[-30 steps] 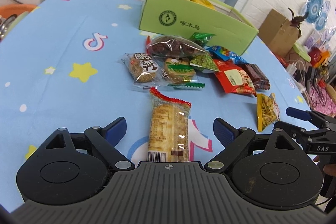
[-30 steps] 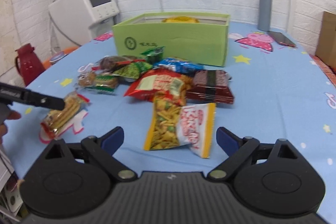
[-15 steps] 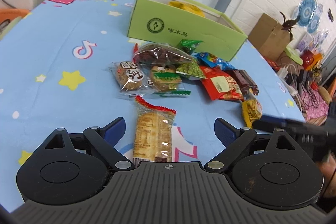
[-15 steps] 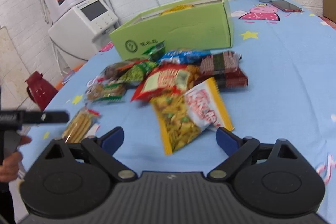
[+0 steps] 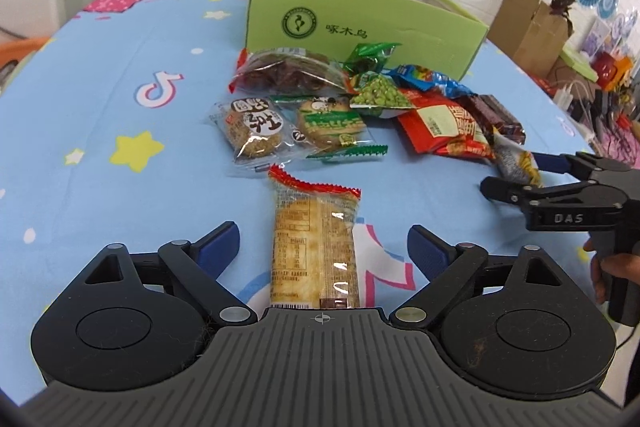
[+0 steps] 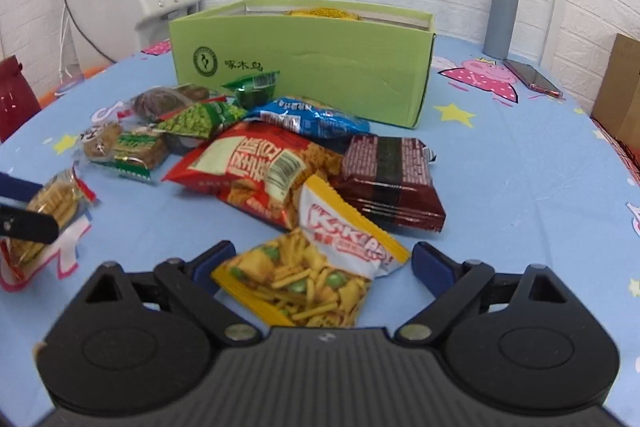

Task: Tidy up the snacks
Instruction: 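Close the left gripper on the wafer bar and lift it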

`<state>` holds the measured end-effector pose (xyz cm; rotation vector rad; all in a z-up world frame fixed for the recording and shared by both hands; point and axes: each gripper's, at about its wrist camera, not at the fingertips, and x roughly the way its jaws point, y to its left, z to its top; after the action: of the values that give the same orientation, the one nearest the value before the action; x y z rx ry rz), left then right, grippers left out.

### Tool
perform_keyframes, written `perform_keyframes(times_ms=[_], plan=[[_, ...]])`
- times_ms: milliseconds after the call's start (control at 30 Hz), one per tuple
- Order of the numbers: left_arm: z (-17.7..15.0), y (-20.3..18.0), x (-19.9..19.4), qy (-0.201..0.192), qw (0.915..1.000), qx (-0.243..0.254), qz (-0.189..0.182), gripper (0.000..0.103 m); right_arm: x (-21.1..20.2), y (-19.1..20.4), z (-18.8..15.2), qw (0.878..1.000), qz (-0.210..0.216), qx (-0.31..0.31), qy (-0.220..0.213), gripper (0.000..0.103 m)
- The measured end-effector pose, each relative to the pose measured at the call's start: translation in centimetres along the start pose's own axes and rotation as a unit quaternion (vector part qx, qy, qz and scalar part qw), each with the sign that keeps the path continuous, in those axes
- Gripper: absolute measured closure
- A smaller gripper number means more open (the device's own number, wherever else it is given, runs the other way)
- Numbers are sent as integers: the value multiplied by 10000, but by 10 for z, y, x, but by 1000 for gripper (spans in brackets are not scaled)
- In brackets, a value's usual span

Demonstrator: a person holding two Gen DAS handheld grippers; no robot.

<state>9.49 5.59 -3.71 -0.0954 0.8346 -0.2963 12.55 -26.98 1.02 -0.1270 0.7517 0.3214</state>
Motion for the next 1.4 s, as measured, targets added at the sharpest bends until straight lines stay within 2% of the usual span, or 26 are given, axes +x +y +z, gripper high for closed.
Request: perform_keyframes(times_ms=[167, 233, 367, 433, 500, 600, 667, 800, 867, 933, 1000, 1033, 1133, 1233, 1267, 1333, 1400], plan=[[-3, -11, 4, -12, 9990, 401, 209, 30, -3, -6, -3, 10000, -40, 78, 19, 9], [-4, -15, 5, -24, 9980, 533, 344, 35, 0, -4, 1, 9999, -29, 145, 26, 9], [-6, -16, 5, -36, 9977, 547, 409, 38, -1, 2, -1, 9999, -69, 133, -20, 9], [-6, -16, 5, -83, 9973, 556, 480, 45, -3, 2, -3, 9998, -67, 196, -60, 9], [-5, -17, 4, -89, 9963, 603, 605, 62, -3, 2, -4, 9998, -77, 152, -56, 10], [-6, -16, 2, -83, 9968, 582, 544, 75, -3, 2, -5, 9999, -63, 29, -94, 10], [-7, -15, -1, -57, 9977, 498, 460, 78, -5, 0, -6, 10000, -2, -43, -67, 10], [-14, -13, -8, -52, 9986, 448, 284, 78, -19, -12, -14, 9998, 101, -136, 60, 10], [-16, -15, -10, -62, 9983, 488, 308, 78, -26, -24, -17, 9998, -40, 32, 201, 10], [-16, -17, -9, -43, 9983, 494, 300, 74, -34, -30, -16, 9986, -204, 448, 174, 10], [-14, -17, -9, -13, 9987, 442, 238, 65, -41, -27, -13, 9971, 118, 739, -94, 10], [-14, -17, -8, 1, 9989, 415, 221, 64, -40, -22, -9, 9968, 167, 773, -150, 10], [-14, -17, -8, 42, 9993, 341, 136, 53, -26, -8, 2, 9978, -92, 637, -138, 10], [-14, -15, -10, 39, 9996, 262, 58, 48, -26, 0, -4, 9974, 404, 591, 30, 10], [-15, -14, -10, 27, 9996, 267, 32, 47, -27, 2, -8, 9972, 437, 589, 106, 10], [-14, -14, -9, 26, 9996, 287, 28, 47, -34, 4, -11, 9974, 254, 669, -41, 10], [-12, -14, -8, 51, 9995, 316, 32, 46, -38, -1, -3, 9950, 86, 910, -393, 10]])
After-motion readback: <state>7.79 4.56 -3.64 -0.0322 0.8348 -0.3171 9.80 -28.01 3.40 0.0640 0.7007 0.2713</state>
